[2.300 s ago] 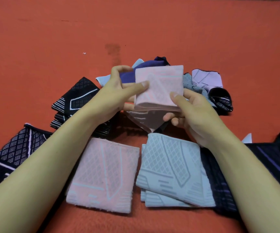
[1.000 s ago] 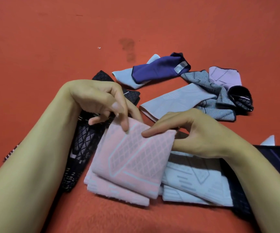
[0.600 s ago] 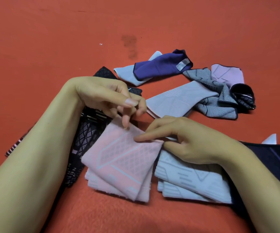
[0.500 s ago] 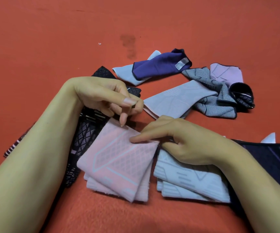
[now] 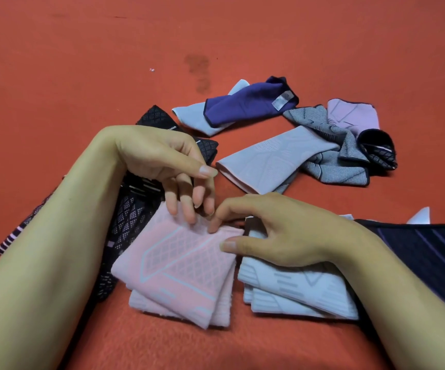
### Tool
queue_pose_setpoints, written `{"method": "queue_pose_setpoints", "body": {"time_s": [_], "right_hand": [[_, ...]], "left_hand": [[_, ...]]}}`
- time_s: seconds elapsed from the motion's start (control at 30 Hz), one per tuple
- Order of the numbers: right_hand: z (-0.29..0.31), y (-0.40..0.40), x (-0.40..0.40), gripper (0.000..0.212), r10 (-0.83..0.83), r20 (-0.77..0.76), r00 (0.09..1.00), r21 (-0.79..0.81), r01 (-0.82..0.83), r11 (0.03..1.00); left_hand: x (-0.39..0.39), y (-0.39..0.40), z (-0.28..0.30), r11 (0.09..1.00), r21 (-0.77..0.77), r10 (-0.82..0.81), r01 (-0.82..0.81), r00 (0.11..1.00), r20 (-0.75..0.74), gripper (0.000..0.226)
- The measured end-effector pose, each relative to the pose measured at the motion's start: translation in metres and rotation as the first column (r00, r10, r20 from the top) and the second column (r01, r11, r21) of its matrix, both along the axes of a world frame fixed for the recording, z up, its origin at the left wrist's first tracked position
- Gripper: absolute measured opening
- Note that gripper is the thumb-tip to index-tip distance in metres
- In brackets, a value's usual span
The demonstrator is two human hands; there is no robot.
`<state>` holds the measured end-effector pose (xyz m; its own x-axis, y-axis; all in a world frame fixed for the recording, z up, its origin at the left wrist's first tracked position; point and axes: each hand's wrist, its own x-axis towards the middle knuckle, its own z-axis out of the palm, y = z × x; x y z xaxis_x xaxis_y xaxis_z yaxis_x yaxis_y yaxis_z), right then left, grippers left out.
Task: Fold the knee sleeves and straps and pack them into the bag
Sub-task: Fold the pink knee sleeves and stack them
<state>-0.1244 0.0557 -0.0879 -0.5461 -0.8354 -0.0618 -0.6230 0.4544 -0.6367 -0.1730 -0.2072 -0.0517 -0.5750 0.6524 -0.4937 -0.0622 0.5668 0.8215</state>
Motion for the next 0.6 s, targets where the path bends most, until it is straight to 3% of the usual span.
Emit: {"method": "queue_pose_setpoints", "body": {"time_s": [0.07, 0.2, 0.27, 0.37, 0.43, 0.5, 0.53, 0.6], "right_hand": [[0.0, 0.0, 0.001, 0.018, 0.0, 0.028, 1.0, -0.017, 0.001, 1.0], [0.004, 0.002, 0.0, 0.015, -0.041, 0.074, 0.996, -0.1, 0.048, 0.994], [0.006, 0.007, -0.006, 0.015, -0.18, 0.045, 0.983, -0.207, 0.186, 0.961], [-0.001, 0.02, -0.022, 0.007, -0.471, -0.187, 0.862, -0.281, 0.412, 0.866], [-0.009, 0.025, -0.028, 0.02, -0.548, -0.299, 0.781, -0.213, 0.505, 0.836], [-0.016, 0.023, -0.029, 0.042, -0.549, -0.323, 0.771, -0.095, 0.551, 0.829], [-0.018, 0.02, -0.027, 0.046, -0.547, -0.325, 0.772, -0.037, 0.567, 0.823], [-0.02, 0.017, -0.027, 0.041, -0.553, -0.352, 0.755, 0.021, 0.597, 0.802]], "left_hand": [[-0.003, 0.0, 0.0, 0.996, 0.087, -0.031, 0.028, 0.999, 0.033, 0.062], [-0.004, 0.001, -0.002, 0.993, 0.118, 0.031, -0.031, 1.0, 0.001, 0.065], [-0.002, 0.003, -0.004, 0.991, 0.07, 0.113, -0.11, 0.993, -0.03, 0.074], [0.0, 0.0, -0.011, 0.974, 0.003, 0.228, -0.228, 0.971, -0.077, 0.075], [0.0, -0.001, -0.01, 0.973, 0.041, 0.231, -0.228, 0.97, -0.081, 0.067], [-0.001, 0.003, -0.005, 0.969, 0.128, 0.224, -0.213, 0.971, -0.082, 0.044], [-0.001, 0.006, -0.002, 0.961, 0.2, 0.208, -0.19, 0.976, -0.069, 0.028], [-0.002, 0.016, 0.0, 0.921, 0.328, 0.248, -0.212, 0.966, -0.073, 0.024]]}}
